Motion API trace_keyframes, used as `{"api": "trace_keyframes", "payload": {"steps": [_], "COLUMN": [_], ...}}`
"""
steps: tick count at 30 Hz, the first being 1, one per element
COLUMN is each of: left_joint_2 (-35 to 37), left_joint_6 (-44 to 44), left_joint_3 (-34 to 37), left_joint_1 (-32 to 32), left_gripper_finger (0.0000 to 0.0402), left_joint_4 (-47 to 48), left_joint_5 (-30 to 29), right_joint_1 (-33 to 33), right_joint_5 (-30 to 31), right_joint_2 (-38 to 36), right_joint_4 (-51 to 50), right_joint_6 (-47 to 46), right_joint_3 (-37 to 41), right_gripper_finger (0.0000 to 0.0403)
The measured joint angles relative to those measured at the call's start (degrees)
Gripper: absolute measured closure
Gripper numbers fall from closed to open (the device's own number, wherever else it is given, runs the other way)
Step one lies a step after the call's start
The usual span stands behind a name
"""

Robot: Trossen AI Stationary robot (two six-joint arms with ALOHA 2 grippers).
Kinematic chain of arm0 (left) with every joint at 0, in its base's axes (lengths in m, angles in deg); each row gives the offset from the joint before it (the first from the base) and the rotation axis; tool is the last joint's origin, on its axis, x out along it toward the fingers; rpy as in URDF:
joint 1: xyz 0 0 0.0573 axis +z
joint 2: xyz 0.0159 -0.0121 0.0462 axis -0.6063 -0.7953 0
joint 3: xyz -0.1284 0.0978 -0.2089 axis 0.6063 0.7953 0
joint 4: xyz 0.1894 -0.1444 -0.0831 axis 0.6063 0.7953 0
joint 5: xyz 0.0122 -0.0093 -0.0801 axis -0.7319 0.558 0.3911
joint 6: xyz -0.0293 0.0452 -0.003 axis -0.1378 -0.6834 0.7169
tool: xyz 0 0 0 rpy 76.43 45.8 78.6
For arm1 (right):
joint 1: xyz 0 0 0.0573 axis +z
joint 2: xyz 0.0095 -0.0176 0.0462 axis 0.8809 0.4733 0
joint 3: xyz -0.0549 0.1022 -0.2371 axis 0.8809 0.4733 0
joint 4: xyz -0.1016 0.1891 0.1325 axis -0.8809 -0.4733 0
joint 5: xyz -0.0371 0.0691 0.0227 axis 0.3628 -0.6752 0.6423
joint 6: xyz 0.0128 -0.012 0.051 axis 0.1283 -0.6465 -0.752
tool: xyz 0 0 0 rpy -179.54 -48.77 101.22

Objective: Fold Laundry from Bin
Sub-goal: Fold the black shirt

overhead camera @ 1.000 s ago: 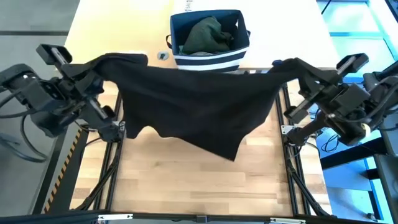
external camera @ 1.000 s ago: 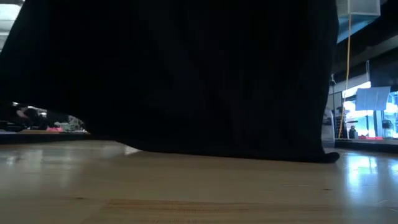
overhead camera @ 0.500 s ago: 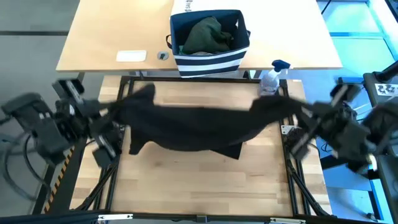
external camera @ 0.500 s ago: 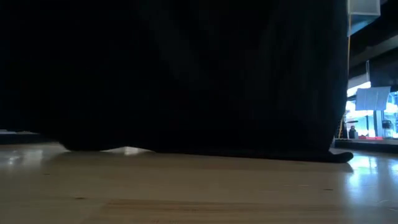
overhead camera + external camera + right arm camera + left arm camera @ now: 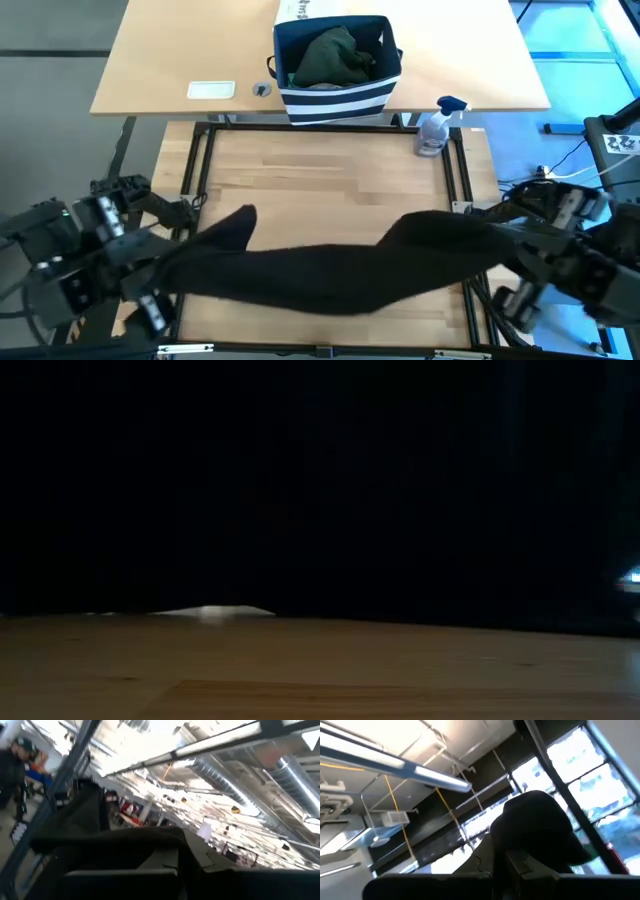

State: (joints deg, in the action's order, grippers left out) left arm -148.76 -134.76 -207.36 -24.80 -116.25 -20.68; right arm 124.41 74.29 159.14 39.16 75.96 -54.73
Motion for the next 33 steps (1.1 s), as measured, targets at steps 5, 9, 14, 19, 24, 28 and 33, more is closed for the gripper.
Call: {"api": "trace_keyframes", "payload": {"steps": [5,9,14,19,24,28,33], "left_joint_2": [0.0,0.1,0.1,1.3,1.0,1.1,1.5], "left_joint_6": [-7.8,-12.5,-16.6,-15.6,-15.5,-15.4,-15.4], "left_joint_3": [-2.6,-7.3,-12.6,-11.4,-9.3,-8.4,-7.1], "left_joint_1": [-1.3,-1.2,1.9,7.2,12.2,16.0,17.1], "left_gripper_finger": [0.0402,0.0402,0.0402,0.0402,0.0402,0.0402,0.0402], "left_joint_4": [-5.0,-5.6,-6.3,-8.3,-7.8,-8.1,-8.0], "left_joint_5": [2.1,3.0,-0.2,-4.6,-5.0,-5.9,-6.2], "right_joint_1": [0.3,0.2,-3.8,-10.9,-15.0,-18.6,-21.6], "right_joint_5": [-2.7,-2.9,-0.6,7.3,7.3,7.2,7.4], "right_joint_2": [0.0,0.0,-3.3,-5.2,-4.9,-4.8,-5.0], "right_joint_4": [-0.1,0.0,1.5,1.3,-0.3,-0.2,0.5], "right_joint_6": [2.5,5.9,7.6,7.8,7.5,7.5,7.0], "right_joint_3": [-4.6,-9.8,-9.5,-8.8,-6.4,-2.6,2.5], "right_gripper_finger": [0.0403,0.0403,0.0403,0.0403,0.0403,0.0403,0.0403]}}
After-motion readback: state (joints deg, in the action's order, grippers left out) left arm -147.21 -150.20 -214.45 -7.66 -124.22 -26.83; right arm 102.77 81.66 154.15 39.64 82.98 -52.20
